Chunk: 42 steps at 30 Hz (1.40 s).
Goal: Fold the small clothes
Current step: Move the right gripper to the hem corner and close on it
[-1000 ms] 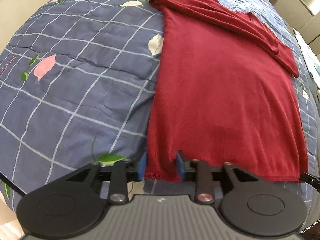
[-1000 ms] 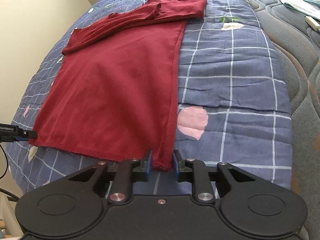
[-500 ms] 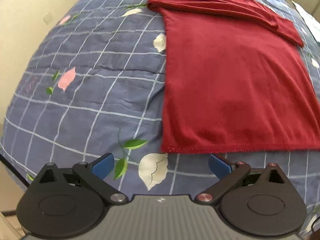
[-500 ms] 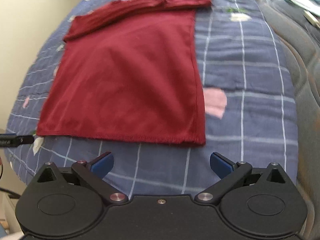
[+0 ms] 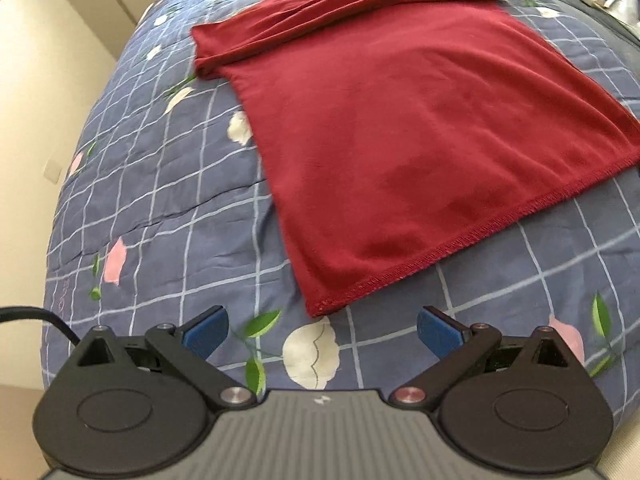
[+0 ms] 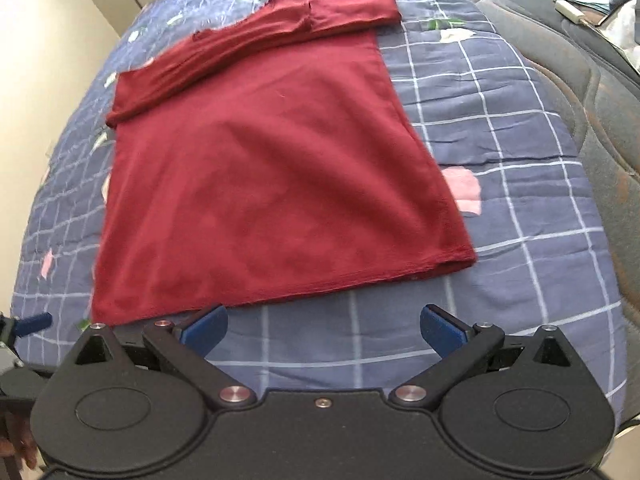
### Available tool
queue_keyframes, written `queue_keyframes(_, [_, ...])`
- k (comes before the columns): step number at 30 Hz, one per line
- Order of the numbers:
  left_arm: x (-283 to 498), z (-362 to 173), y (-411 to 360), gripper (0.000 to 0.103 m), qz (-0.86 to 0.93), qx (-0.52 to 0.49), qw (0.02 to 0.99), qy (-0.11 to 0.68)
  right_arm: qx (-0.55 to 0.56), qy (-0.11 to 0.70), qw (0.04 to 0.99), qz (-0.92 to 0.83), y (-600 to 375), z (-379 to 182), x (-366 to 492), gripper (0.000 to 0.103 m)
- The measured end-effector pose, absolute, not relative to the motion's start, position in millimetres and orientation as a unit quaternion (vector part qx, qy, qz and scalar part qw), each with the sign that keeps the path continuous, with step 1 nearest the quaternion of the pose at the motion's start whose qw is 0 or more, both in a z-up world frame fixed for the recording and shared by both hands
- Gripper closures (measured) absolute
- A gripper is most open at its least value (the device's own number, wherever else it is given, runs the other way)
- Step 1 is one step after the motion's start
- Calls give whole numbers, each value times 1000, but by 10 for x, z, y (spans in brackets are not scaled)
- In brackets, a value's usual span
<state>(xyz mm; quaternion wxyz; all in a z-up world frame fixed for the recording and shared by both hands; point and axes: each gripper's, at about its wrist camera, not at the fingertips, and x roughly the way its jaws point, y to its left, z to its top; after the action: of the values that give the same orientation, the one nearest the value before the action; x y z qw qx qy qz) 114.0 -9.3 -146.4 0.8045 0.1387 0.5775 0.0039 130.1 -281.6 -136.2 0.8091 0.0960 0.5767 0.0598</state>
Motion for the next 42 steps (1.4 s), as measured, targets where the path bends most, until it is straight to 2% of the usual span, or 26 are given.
queue_keyframes(8, [1073,-1531,-126,0,-21,189,800,568,109,578,807,45,-2720,-1402,1198,1])
queue_keyframes(14, [1139,-1568,-75,0,-14,182,797,576,79,581,809,46,-2691,-1461,1217,1])
queue_keyframes(19, [1211,-1582,-45,0,-7,167,798,579,-30,570,819,65,-2617,-1518,1251,1])
queue_keyframes(27, [1406,-1579,10,0,26,109,777,620,-267,484,816,171,-2568,-1661,1247,1])
queue_keyframes(32, [1493,-1570,92,0,47,69,765,638,-357,449,779,252,-2535,-1825,1251,6])
queue_keyframes(38, [1544,-1564,148,1,69,52,755,650,-415,404,752,315,-2402,-1975,1203,15])
queue_keyframes(42, [1577,-1558,140,0,77,44,751,654,-402,395,755,335,-2398,-2014,1289,22])
